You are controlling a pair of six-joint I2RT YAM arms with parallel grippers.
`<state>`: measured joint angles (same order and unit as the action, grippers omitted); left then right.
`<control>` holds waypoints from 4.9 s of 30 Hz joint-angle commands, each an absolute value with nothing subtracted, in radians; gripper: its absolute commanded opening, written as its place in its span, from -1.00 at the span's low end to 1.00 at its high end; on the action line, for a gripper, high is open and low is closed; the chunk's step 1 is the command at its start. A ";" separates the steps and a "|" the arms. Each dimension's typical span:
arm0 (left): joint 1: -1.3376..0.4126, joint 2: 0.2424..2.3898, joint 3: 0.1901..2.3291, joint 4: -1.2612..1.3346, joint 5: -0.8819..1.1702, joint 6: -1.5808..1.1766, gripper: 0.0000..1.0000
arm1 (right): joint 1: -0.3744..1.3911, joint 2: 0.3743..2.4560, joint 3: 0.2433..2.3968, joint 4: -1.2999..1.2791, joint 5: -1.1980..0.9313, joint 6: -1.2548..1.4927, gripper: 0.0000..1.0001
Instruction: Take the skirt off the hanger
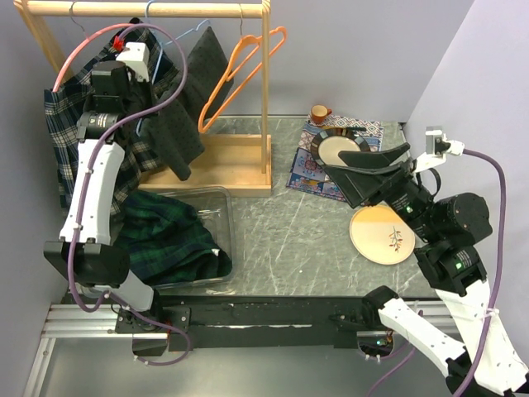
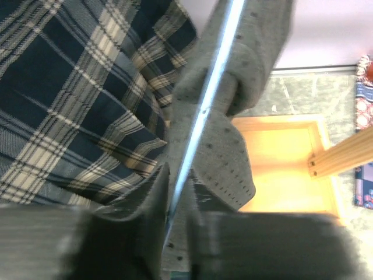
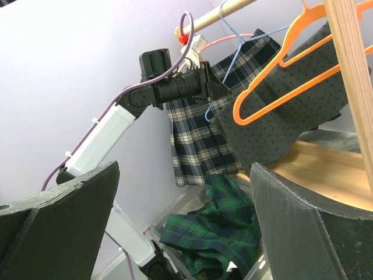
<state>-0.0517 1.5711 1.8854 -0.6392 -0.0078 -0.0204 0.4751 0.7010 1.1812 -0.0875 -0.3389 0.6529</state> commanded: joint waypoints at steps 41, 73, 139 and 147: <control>-0.049 1.321 1.981 -0.580 0.137 -0.156 -0.98 | 0.483 0.788 1.373 -0.175 -0.463 0.617 1.00; -0.049 0.867 1.770 -0.873 0.130 -0.281 -0.99 | 1.245 1.604 2.025 -0.308 0.067 0.354 0.96; -0.057 0.766 1.594 -0.769 -0.134 -0.288 -0.98 | 1.367 1.275 1.847 0.095 0.446 -0.190 -1.00; -0.057 0.753 1.658 -0.782 -0.201 -0.296 -0.99 | 1.367 1.233 1.968 0.009 0.261 -0.112 -1.00</control>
